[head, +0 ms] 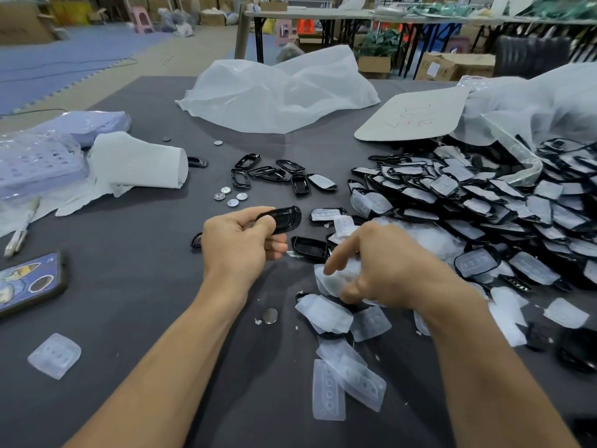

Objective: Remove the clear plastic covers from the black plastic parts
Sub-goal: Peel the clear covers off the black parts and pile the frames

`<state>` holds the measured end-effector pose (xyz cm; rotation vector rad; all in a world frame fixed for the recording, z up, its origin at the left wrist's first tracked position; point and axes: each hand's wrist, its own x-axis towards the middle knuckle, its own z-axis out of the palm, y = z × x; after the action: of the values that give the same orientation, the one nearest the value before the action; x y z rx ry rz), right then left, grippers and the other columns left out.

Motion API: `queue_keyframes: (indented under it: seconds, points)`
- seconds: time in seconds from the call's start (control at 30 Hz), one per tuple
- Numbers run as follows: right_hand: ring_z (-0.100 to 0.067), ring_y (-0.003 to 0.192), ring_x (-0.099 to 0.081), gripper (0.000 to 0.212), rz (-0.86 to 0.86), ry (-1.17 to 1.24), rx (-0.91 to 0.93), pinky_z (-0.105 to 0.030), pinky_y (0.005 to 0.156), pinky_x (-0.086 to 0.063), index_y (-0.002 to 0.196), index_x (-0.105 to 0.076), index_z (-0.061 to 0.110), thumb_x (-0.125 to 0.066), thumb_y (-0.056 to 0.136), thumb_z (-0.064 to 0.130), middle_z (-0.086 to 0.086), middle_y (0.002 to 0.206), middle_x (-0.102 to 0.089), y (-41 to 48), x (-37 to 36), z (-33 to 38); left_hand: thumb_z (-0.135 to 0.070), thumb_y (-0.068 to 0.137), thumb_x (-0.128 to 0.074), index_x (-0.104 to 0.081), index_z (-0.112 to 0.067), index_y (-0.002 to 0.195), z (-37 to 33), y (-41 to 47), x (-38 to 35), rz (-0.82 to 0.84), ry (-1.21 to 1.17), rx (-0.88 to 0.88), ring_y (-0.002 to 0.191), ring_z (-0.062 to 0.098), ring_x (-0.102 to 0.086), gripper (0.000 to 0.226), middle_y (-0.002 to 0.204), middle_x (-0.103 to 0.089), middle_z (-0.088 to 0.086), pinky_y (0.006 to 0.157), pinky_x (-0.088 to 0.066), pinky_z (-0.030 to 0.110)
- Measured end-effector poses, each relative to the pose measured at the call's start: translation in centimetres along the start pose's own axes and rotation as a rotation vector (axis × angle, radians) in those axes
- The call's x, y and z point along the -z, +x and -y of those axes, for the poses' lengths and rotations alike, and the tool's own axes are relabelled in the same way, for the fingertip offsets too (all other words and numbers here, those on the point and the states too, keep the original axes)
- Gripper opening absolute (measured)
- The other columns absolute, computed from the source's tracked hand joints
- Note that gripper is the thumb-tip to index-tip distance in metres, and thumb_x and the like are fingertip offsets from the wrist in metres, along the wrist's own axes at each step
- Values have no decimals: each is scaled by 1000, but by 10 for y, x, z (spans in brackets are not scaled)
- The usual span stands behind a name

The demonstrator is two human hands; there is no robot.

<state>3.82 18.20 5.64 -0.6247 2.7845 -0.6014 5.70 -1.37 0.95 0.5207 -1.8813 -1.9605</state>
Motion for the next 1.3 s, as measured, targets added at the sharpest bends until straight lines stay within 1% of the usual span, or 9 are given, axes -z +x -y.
queue_keyframes:
  seconds: [0.1, 0.2, 0.43, 0.63, 0.8, 0.93, 1.07, 1.17, 1.3]
  points:
    - [4, 63, -63, 15, -11, 1, 1, -5, 46, -39, 86, -81, 36, -84, 76, 25, 21, 79, -71, 3, -8, 6, 0, 97, -63, -77, -17, 93, 1, 2, 0, -3, 0, -7, 49, 19, -68, 23, 62, -74, 12, 49, -55, 24]
    - [15, 52, -54, 8, -20, 29, -15, -3, 46, -37, 82, -81, 37, -83, 81, 29, 30, 48, -57, 4, -7, 7, 0, 97, -63, -78, -18, 91, 1, 2, 0, 1, 0, -7, 50, 18, -69, 24, 63, -74, 12, 49, -55, 23]
    - [5, 58, -66, 37, 0, 183, -44, -8, 50, -45, 86, -82, 32, -59, 94, 5, 22, 62, -70, 3, 5, -4, 2, 97, -61, -79, -20, 85, -1, -3, -3, 72, 10, 18, 48, 15, -66, 31, 66, -75, 10, 48, -54, 23]
    - [-4, 56, -69, 24, -403, 456, -53, -18, 54, -55, 72, -79, 27, -77, 84, 7, 11, 61, -73, 5, 5, -6, 0, 97, -62, -79, -17, 90, 0, -4, -4, 103, 25, 39, 49, 13, -66, 26, 68, -76, 10, 49, -55, 22]
    - [-11, 47, -62, 19, -497, 822, -55, -25, 53, -51, 70, -80, 27, -83, 77, 9, 1, 63, -74, 11, -6, 7, -1, 98, -63, -76, -16, 99, 2, -3, -6, 83, -19, 52, 53, 16, -69, 20, 72, -78, 13, 52, -56, 25]
    - [-17, 59, -60, 14, -441, 816, -89, -38, 61, -54, 69, -81, 26, -89, 74, 16, -16, 69, -73, 12, -7, 2, -3, 98, -63, -76, -17, 100, 3, -3, -5, 94, -11, 35, 55, 17, -70, 19, 74, -78, 12, 53, -56, 24]
    - [-11, 51, -54, 11, -186, 936, -11, -18, 48, -43, 70, -80, 9, -85, 78, 7, -14, 63, -69, 9, 1, -6, -2, 98, -63, -78, -16, 96, 1, -4, -5, 110, -22, 36, 53, 16, -68, 21, 75, -78, 14, 51, -55, 23]
    - [-8, 47, -49, 21, -218, 957, -40, -16, 46, -40, 66, -78, 9, -84, 81, 23, -6, 63, -68, 11, 1, -11, -3, 97, -63, -79, -16, 96, 0, -4, -4, 114, -15, 38, 53, 18, -67, 21, 74, -77, 14, 51, -56, 25]
    - [-12, 54, -55, 20, -246, 883, -33, -22, 57, -48, 89, -80, 17, -77, 81, -2, -14, 69, -71, 11, -2, -11, -3, 96, -62, -80, -15, 95, 0, -5, -5, 135, 17, 42, 52, 17, -66, 21, 72, -77, 13, 50, -55, 25]
